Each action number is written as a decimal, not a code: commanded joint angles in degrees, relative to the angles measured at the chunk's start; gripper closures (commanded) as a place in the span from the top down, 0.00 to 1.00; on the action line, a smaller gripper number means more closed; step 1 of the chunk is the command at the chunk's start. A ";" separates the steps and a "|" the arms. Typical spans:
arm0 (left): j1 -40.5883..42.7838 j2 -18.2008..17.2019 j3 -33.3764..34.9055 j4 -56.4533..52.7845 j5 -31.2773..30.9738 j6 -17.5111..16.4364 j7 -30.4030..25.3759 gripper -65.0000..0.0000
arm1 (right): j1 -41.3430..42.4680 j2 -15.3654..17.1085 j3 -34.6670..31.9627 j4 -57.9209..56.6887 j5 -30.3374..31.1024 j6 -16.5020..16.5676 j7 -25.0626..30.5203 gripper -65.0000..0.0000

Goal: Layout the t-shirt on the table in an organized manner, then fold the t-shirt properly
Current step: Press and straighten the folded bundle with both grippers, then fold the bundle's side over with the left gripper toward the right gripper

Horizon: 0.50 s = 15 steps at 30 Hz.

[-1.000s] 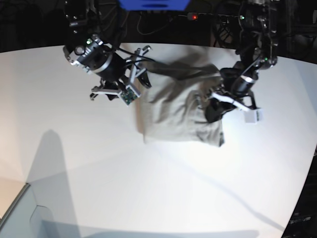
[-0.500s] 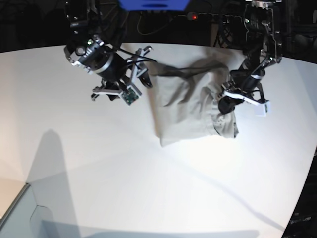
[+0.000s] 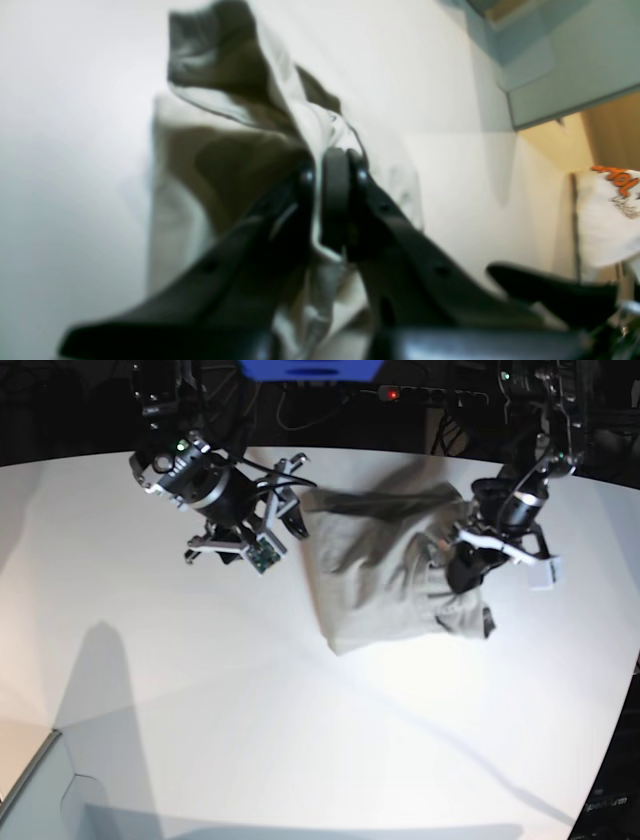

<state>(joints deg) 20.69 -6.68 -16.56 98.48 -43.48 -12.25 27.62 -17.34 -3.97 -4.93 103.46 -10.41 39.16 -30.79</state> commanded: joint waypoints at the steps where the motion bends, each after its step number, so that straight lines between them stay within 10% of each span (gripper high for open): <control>1: -0.25 -0.22 -1.69 1.08 -0.52 -0.19 -1.55 0.00 | 0.95 -0.21 -0.13 0.85 0.88 0.84 1.29 0.39; 15: -5.52 -1.63 -5.38 -17.03 -0.52 -0.36 -1.46 0.13 | 1.39 -0.38 -0.21 0.67 0.88 0.84 1.29 0.39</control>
<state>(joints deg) 14.74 -7.51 -21.58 80.82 -43.70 -12.23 26.79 -16.21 -3.99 -4.95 103.24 -10.46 39.16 -30.81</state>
